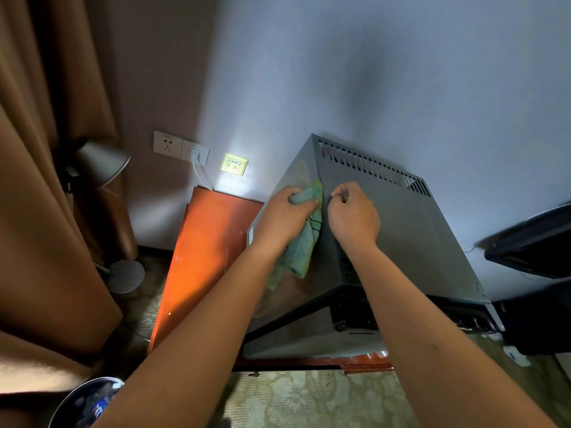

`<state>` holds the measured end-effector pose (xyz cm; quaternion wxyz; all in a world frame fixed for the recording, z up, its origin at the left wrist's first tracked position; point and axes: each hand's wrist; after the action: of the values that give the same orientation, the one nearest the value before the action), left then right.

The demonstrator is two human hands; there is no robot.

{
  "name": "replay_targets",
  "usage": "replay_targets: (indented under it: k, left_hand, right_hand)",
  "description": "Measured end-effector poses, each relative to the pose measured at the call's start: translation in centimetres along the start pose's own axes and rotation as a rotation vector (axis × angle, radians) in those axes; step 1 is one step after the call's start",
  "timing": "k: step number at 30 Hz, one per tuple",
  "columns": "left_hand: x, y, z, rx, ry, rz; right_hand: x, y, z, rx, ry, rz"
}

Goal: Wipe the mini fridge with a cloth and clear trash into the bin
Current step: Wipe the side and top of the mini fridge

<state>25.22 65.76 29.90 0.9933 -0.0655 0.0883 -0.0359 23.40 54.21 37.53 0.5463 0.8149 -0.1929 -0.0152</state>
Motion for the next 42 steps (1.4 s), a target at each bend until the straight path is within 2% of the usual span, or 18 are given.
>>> replay_targets:
  k: [4, 8, 11, 15, 18, 23, 26, 29, 32, 34, 39, 42]
  left_hand:
    - [0.7, 0.1, -1.1, 0.05, 0.024, 0.079]
    - [-0.6, 0.8, -2.5, 0.095, 0.065, 0.044]
    - [-1.2, 0.5, -0.6, -0.034, 0.043, 0.024]
    - [-0.1, -0.7, 1.9, -0.063, -0.03, 0.129]
    - [0.3, -0.9, 0.4, -0.029, 0.029, 0.204]
    - [-2.2, -0.6, -1.0, 0.0, 0.109, 0.187]
    - [-2.6, -0.7, -0.4, -0.039, 0.07, 0.174]
    - [-1.4, -1.3, 0.3, -0.024, -0.006, 0.238]
    - [-0.1, -1.9, -0.2, -0.006, 0.009, 0.283]
    - [0.7, -1.6, -0.6, 0.031, 0.049, 0.269]
    - [1.1, 0.1, -1.5, 0.15, 0.118, 0.182]
    - [2.0, 0.8, -0.7, 0.224, 0.074, 0.15]
  right_hand:
    - [-0.2, 0.1, 0.2, 0.021, 0.017, 0.006]
    - [-0.3, 0.0, 0.2, 0.025, 0.042, 0.015]
    - [-0.1, 0.1, 0.2, 0.031, 0.051, 0.018]
    - [-0.2, 0.2, 0.4, 0.063, 0.074, 0.007]
    - [-0.2, 0.3, 0.8, 0.093, 0.089, -0.003]
    - [-0.1, 0.3, 0.8, 0.115, 0.1, -0.005]
    - [0.0, 0.2, 1.0, 0.1, 0.115, 0.007]
    - [0.1, 0.3, 0.9, 0.096, 0.124, 0.001]
    - [-0.1, 0.0, 1.0, 0.072, 0.15, -0.009]
    - [0.2, 0.3, 0.9, 0.04, 0.165, -0.033]
    - [3.6, 1.9, -0.1, -0.058, 0.198, -0.24]
    - [5.6, 1.7, -1.3, -0.083, 0.26, -0.231]
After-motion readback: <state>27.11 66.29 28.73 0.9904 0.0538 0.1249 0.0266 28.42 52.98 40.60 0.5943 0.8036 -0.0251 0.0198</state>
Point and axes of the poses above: each hand's wrist, its own x-axis towards the middle knuckle, its own y-axis out of the back of the hand, z = x × y, and after that the axes turned 2 degrees about x, right-handed
